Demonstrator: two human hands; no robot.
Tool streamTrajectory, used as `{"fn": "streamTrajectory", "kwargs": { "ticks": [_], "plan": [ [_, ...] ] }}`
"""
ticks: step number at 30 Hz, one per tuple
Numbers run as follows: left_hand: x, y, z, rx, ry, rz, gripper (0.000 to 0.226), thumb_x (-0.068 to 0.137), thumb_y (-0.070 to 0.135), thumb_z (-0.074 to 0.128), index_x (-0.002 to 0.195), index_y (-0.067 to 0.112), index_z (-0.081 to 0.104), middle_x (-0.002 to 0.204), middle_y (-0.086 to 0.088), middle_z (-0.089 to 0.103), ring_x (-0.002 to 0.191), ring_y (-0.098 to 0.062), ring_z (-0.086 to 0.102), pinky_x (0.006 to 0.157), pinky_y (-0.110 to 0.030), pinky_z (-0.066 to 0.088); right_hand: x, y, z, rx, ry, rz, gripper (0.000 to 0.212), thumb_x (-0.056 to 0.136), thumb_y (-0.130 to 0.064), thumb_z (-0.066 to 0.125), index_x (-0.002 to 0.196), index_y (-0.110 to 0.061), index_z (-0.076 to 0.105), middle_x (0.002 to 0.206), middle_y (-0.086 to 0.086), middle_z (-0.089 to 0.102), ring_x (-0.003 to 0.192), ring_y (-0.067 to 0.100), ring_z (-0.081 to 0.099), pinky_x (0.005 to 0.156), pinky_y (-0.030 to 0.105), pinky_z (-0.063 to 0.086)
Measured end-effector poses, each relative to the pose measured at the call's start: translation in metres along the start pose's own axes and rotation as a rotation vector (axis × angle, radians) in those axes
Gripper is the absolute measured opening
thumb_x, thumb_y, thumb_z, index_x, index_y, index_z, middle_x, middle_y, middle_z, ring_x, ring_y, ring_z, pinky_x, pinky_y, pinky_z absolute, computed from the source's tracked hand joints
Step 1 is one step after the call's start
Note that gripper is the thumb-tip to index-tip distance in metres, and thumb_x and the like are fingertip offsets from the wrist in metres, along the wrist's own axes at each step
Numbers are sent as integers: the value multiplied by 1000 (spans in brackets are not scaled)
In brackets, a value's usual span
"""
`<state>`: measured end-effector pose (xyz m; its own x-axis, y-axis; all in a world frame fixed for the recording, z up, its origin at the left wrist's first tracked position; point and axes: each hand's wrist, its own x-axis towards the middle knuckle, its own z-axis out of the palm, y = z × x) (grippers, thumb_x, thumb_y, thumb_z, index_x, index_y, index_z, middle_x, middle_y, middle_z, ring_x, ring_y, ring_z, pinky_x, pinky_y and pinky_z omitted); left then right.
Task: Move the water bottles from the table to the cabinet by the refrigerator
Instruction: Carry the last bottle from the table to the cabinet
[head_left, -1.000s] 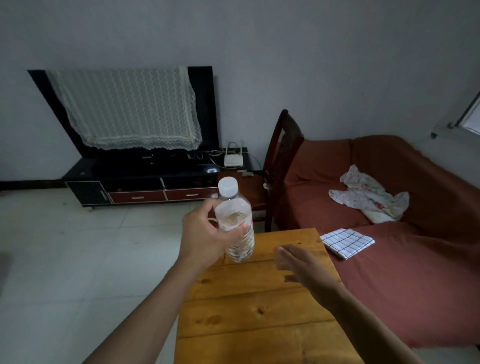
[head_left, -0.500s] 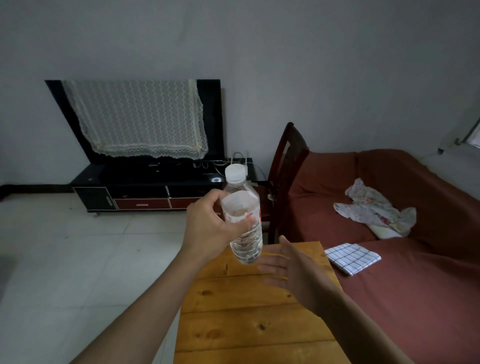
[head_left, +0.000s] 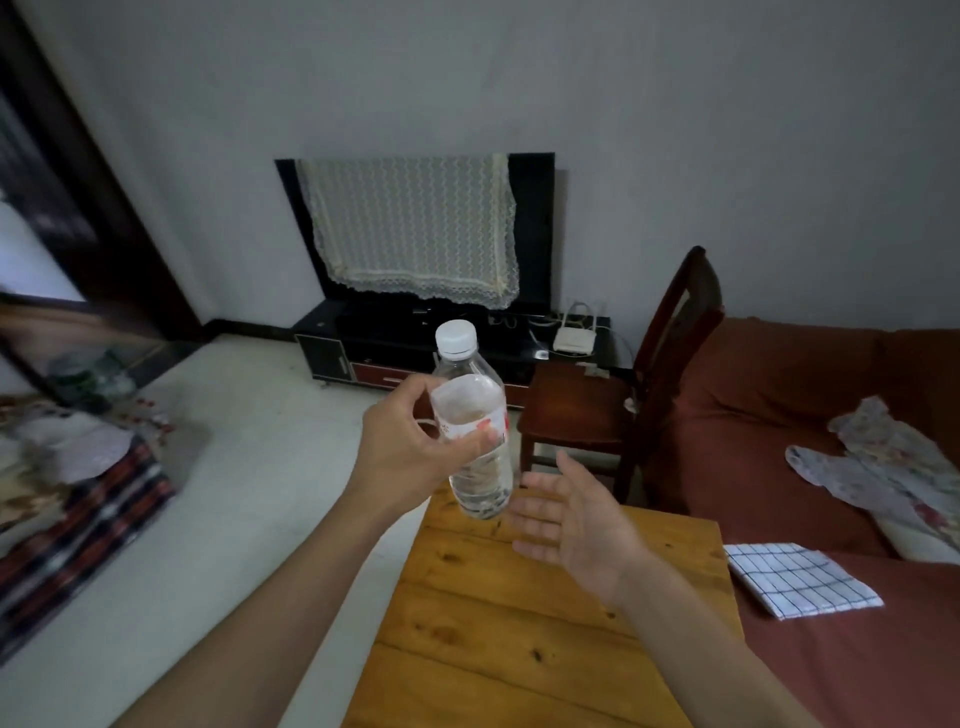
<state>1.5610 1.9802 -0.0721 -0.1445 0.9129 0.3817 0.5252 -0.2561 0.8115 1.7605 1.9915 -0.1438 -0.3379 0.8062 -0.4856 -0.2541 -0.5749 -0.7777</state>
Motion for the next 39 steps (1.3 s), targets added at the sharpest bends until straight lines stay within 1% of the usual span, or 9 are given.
{"fn": "streamTrajectory", "kwargs": {
  "ticks": [6, 9, 11, 13, 17, 21, 29, 32, 39],
  "plan": [
    [-33, 4, -23, 111, 86, -69, 55, 65, 45, 89, 111, 30, 63, 101, 15, 70, 95, -4, 67, 80, -28, 60, 2, 12, 17, -45, -141, 78, 57, 92, -63, 47, 121, -16, 63, 120, 14, 69, 112, 31, 65, 96, 50, 52],
    [-51, 8, -45, 145, 138, -86, 56, 66, 47, 88, 113, 30, 63, 102, 16, 70, 94, -4, 67, 80, -28, 60, 1, 19, 39, -100, -196, 105, 58, 92, -63, 48, 123, -16, 62, 122, 14, 68, 115, 33, 63, 102, 55, 48],
    [-65, 11, -64, 172, 177, -91, 54, 67, 47, 88, 112, 31, 62, 100, 16, 70, 92, -4, 67, 78, -27, 60, -3, 24, 58, -131, -227, 109, 58, 92, -63, 48, 122, -16, 64, 119, 13, 70, 114, 33, 64, 98, 54, 50],
    [-80, 16, -88, 204, 223, -92, 52, 66, 49, 87, 108, 32, 61, 98, 17, 70, 90, -1, 67, 76, -22, 59, -10, 29, 79, -159, -260, 118, 57, 92, -62, 48, 120, -16, 66, 115, 12, 73, 111, 33, 66, 93, 52, 53],
    [-117, 25, -139, 274, 328, -97, 55, 63, 55, 85, 108, 33, 61, 96, 21, 68, 89, 6, 64, 71, -11, 54, -29, 42, 126, -192, -348, 152, 57, 92, -61, 49, 121, -14, 65, 120, 16, 70, 111, 37, 66, 95, 58, 52],
    [-160, 33, -189, 306, 397, -113, 58, 65, 52, 85, 113, 29, 62, 99, 19, 68, 88, 5, 64, 73, -15, 55, -59, 62, 176, -229, -404, 180, 59, 91, -61, 52, 121, -13, 65, 121, 18, 68, 111, 38, 66, 94, 58, 53],
    [-239, 43, -271, 352, 527, -172, 50, 66, 45, 88, 104, 23, 64, 89, 14, 68, 76, -1, 62, 64, -13, 45, -108, 118, 256, -260, -519, 301, 64, 88, -61, 55, 125, -10, 63, 126, 22, 66, 112, 41, 64, 95, 58, 51],
    [-271, 44, -292, 350, 581, -209, 52, 68, 44, 87, 111, 24, 64, 97, 14, 69, 84, 0, 64, 72, -18, 52, -122, 136, 282, -295, -575, 339, 65, 88, -62, 54, 126, -10, 63, 128, 23, 64, 113, 42, 63, 97, 60, 49],
    [-328, 48, -329, 418, 737, -305, 61, 70, 40, 86, 123, 27, 59, 108, 15, 67, 96, -1, 64, 84, -25, 55, -135, 173, 343, -407, -704, 421, 63, 89, -61, 54, 124, -10, 64, 131, 23, 62, 113, 43, 65, 94, 59, 51]
  ]
}}
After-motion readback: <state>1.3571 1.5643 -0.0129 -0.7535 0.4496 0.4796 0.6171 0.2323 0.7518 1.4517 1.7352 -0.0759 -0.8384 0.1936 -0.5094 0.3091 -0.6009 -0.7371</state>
